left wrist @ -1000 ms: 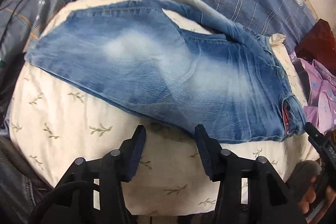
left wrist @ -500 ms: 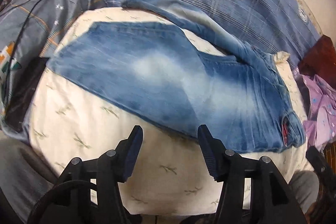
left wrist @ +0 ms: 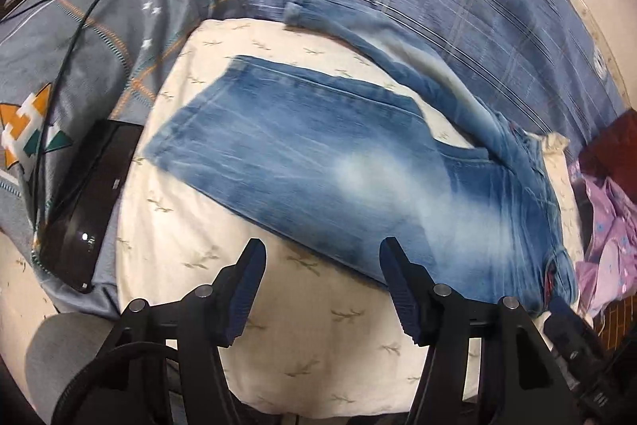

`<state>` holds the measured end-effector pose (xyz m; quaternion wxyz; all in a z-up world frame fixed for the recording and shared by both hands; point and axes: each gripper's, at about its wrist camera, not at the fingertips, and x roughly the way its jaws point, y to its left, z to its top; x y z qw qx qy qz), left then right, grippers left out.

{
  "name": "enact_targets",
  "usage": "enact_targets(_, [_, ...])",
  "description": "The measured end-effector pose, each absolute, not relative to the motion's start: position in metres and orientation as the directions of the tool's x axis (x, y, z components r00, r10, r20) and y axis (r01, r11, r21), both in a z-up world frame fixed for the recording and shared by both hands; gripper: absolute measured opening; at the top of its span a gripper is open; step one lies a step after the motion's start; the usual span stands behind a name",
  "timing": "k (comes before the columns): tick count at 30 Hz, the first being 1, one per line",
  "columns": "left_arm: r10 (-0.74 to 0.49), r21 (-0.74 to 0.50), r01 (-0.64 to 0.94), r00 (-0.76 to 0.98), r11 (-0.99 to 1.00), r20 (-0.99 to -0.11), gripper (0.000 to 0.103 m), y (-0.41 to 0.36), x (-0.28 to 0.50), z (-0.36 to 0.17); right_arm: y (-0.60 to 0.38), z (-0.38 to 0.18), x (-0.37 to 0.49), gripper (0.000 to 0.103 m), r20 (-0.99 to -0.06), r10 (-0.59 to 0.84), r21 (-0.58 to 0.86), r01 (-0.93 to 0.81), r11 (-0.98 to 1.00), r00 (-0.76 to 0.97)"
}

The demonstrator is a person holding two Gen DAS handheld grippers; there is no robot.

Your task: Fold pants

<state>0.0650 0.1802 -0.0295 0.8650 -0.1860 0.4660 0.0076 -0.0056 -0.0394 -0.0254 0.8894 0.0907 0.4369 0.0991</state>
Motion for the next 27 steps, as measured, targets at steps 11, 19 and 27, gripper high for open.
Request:
enact_targets(11, [-0.182,-0.386,-0.330,0.507,0.862,-0.842,0.056,0.244,0.115,-0.059,0.040,-0.053,0.045,0.083,-0.768,0.403,0.272,-0.315,0.909,0.497])
enact_targets(19, [-0.213,-0.432,-0.396,0.489,0.810,-0.846,0.045,0.262,0.132,-0.083,0.118,-0.096,0.052,0.071,-0.827,0.289,0.033,-0.471,0.881,0.482])
enact_targets(27, [-0.065,-0.328,-0.362,0.579,0.873,-0.813,0.006,0.241,0.108,-0.054,0.122,-0.097,0.040,0.010,-0.821,0.155,-0.115,-0.426,0.897,0.549])
